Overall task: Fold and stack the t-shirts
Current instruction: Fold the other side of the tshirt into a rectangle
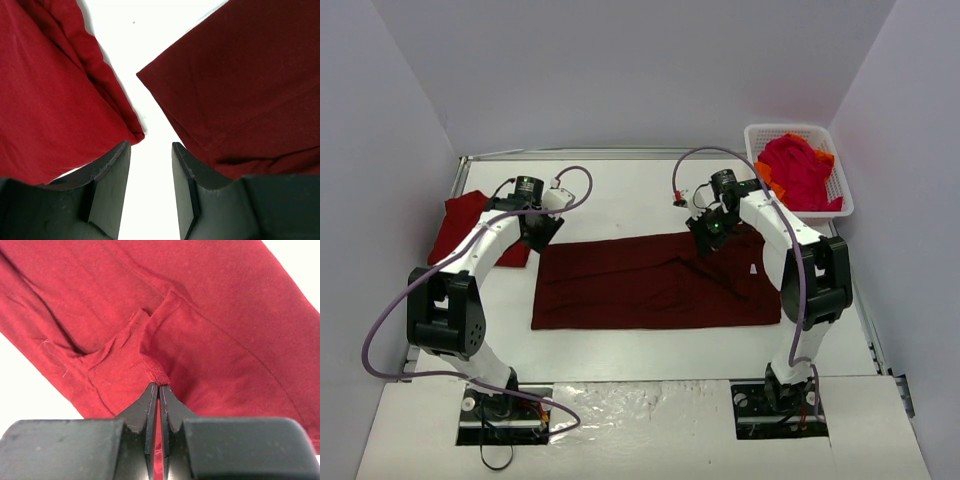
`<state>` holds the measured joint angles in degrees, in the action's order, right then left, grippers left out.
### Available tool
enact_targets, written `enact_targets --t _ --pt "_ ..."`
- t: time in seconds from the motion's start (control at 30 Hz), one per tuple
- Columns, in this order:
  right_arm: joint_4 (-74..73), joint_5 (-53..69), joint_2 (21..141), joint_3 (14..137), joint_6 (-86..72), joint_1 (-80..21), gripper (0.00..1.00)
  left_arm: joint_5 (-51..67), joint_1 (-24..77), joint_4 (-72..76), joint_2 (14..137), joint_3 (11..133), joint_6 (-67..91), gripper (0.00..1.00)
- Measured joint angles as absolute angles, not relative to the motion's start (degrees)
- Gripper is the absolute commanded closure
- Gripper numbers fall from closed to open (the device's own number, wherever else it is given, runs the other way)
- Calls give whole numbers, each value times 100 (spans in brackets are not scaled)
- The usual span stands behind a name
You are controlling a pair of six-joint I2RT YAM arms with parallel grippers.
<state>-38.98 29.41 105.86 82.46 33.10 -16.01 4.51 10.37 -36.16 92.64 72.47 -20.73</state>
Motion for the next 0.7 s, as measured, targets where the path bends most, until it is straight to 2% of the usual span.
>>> enact_targets --t 0.7 --pt "-4108 3282 10374 7778 3448 -1828 100 504 1037 -3614 9264 7247 -2071 63"
